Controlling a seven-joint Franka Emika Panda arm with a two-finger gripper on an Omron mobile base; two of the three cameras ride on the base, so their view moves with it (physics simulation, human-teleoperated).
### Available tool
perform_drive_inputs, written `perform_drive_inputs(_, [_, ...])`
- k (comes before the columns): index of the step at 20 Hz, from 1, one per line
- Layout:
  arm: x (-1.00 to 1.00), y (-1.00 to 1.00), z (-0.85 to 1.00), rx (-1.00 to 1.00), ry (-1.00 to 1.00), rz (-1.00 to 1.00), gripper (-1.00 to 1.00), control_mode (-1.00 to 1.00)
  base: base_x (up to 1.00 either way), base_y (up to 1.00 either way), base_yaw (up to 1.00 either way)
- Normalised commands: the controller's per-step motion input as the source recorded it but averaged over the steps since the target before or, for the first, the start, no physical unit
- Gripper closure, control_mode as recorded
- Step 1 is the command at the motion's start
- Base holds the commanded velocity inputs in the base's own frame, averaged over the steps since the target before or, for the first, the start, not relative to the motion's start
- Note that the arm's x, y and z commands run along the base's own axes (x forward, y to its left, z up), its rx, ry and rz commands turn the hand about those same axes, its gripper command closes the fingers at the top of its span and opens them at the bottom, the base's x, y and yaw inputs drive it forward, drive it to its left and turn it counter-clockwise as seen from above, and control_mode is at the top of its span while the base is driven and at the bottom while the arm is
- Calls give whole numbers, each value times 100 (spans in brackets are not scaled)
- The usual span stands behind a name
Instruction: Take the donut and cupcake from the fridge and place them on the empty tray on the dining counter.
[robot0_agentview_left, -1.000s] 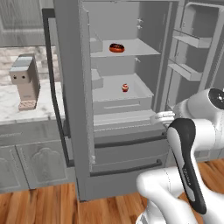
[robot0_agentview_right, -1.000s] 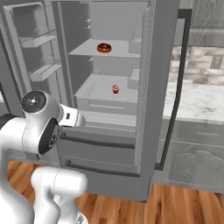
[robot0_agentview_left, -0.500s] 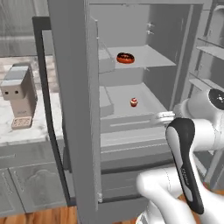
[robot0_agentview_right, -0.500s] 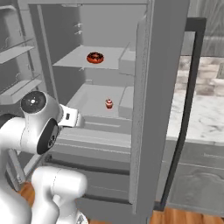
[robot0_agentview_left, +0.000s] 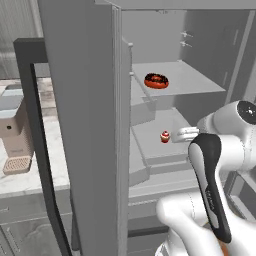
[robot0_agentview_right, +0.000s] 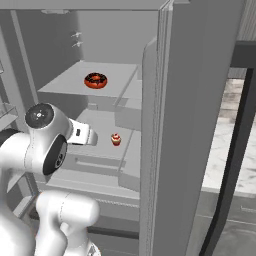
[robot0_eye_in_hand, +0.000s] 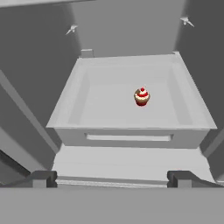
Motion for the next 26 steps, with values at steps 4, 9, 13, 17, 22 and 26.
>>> perform_drive_inputs(4, [0, 0, 0, 0, 0, 0, -100, 100, 30, -2, 2])
perform_drive_inputs(9, [9, -4, -5, 0, 0, 0, -100, -100, 0, 0, 0])
perform_drive_inputs(13, [27, -29, -19, 1, 12, 0, -100, -100, 0, 0, 0])
perform_drive_inputs(17, [36, -14, -29, 0, 1, 0, -100, -100, 0, 0, 0])
perform_drive_inputs(22, [48, 0, -40, -10, 0, -6, -100, -100, 0, 0, 0])
perform_drive_inputs(26, [40, -5, -41, -10, 0, -4, -100, -100, 0, 0, 0])
